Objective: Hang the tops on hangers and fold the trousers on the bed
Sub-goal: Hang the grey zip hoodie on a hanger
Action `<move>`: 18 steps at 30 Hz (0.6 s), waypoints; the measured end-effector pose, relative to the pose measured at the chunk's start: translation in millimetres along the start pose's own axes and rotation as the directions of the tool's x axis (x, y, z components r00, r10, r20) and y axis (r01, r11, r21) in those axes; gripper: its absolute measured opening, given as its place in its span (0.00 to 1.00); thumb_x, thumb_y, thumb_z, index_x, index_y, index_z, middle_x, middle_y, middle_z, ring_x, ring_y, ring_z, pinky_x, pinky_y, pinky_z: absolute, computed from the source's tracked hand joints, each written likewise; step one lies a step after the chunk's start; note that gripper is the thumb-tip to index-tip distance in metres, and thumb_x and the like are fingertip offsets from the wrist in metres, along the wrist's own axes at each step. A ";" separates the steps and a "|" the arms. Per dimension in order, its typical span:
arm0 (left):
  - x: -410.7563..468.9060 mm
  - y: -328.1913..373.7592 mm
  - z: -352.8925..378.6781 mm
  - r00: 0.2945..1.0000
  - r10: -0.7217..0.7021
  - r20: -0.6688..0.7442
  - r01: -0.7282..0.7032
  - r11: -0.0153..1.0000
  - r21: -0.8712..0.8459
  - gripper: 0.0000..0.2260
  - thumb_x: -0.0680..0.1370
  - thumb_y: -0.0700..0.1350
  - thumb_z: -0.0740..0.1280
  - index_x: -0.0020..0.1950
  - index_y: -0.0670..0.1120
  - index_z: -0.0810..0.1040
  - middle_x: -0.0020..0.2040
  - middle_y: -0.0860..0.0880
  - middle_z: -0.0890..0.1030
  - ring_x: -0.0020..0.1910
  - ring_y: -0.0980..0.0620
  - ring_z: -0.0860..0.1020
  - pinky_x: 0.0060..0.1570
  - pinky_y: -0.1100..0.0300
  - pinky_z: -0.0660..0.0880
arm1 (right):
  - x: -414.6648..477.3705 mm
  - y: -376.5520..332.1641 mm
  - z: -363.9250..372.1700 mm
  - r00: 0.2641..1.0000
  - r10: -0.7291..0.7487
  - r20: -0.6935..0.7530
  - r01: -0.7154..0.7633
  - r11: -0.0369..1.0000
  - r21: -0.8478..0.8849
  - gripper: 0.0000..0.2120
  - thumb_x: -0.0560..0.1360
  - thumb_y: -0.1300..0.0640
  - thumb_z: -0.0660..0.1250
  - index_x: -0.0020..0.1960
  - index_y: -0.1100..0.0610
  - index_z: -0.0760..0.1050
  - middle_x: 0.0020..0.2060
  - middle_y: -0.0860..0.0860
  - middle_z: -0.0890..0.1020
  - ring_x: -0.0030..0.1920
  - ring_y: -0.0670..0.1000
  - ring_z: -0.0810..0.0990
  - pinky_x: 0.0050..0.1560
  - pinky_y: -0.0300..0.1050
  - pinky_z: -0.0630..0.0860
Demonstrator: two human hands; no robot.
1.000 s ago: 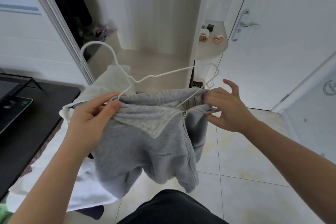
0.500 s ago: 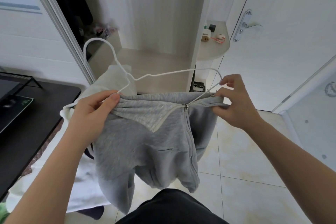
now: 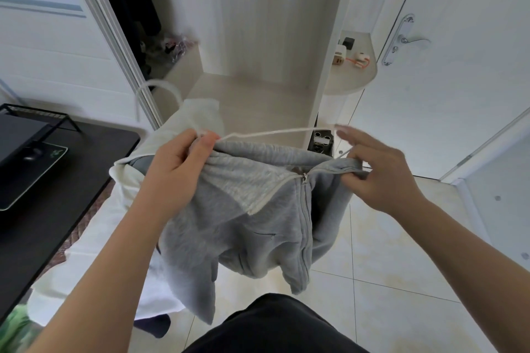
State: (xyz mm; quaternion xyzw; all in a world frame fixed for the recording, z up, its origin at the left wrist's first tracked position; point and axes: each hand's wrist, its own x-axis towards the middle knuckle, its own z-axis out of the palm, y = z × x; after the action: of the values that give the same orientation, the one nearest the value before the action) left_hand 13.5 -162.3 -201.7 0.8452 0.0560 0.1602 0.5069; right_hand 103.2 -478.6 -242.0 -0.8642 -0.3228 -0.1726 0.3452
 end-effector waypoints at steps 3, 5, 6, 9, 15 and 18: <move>2.3 3.7 4.9 1.000 -0.011 0.005 0.011 1.000 0.019 0.12 0.84 0.47 0.62 0.47 0.46 0.83 0.43 0.51 0.82 0.42 0.63 0.78 0.45 0.76 0.70 | -3.7 -6.0 4.8 0.998 -0.020 0.063 0.022 0.999 -0.026 0.08 0.68 0.55 0.61 0.37 0.60 0.74 0.57 0.46 0.84 0.55 0.45 0.83 0.50 0.44 0.79; 2.8 3.3 6.3 0.998 -0.009 0.063 0.006 0.999 0.042 0.11 0.83 0.47 0.63 0.45 0.49 0.83 0.42 0.53 0.83 0.45 0.59 0.79 0.45 0.74 0.71 | -7.0 -7.2 5.7 0.988 -0.055 0.142 0.065 0.996 -0.065 0.10 0.68 0.54 0.61 0.42 0.57 0.78 0.50 0.45 0.84 0.45 0.48 0.82 0.42 0.49 0.79; 3.0 1.9 5.7 0.997 -0.012 0.081 0.007 0.998 0.059 0.11 0.83 0.47 0.64 0.44 0.50 0.83 0.42 0.54 0.83 0.46 0.58 0.79 0.45 0.73 0.71 | -8.6 -6.5 4.9 0.983 -0.062 0.172 0.077 0.994 -0.083 0.11 0.68 0.54 0.60 0.43 0.56 0.78 0.50 0.45 0.85 0.45 0.50 0.82 0.41 0.50 0.79; 3.3 -1.8 -2.5 1.000 -0.008 0.030 0.005 0.995 0.102 0.11 0.82 0.45 0.65 0.42 0.50 0.83 0.41 0.51 0.83 0.46 0.55 0.79 0.44 0.71 0.70 | -9.8 0.7 -4.9 0.984 -0.051 0.172 0.076 0.987 -0.142 0.08 0.68 0.54 0.61 0.41 0.56 0.76 0.59 0.44 0.83 0.57 0.50 0.81 0.51 0.52 0.78; 9.0 -5.2 -7.4 0.969 -0.047 0.244 -0.034 0.948 0.316 0.12 0.82 0.48 0.63 0.41 0.49 0.82 0.38 0.48 0.82 0.41 0.51 0.78 0.46 0.63 0.72 | 0.6 -3.8 -26.1 0.980 0.018 0.198 0.014 0.987 -0.160 0.10 0.67 0.51 0.61 0.46 0.48 0.76 0.53 0.42 0.84 0.52 0.50 0.82 0.47 0.55 0.79; 11.5 1.7 8.0 0.935 -0.054 0.351 -0.095 0.914 0.394 0.14 0.82 0.54 0.61 0.42 0.50 0.81 0.37 0.50 0.82 0.41 0.50 0.80 0.46 0.55 0.75 | 10.7 -28.7 -22.2 0.959 0.014 0.284 0.000 0.999 -0.049 0.11 0.71 0.52 0.62 0.53 0.43 0.75 0.52 0.45 0.84 0.51 0.50 0.82 0.49 0.52 0.79</move>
State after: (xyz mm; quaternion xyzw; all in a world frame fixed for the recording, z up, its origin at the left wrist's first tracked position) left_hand 26.9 -166.9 -201.3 0.9469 -0.0133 -0.0045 0.3212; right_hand 90.0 -473.7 -206.9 -0.8894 -0.3617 -0.0530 0.2746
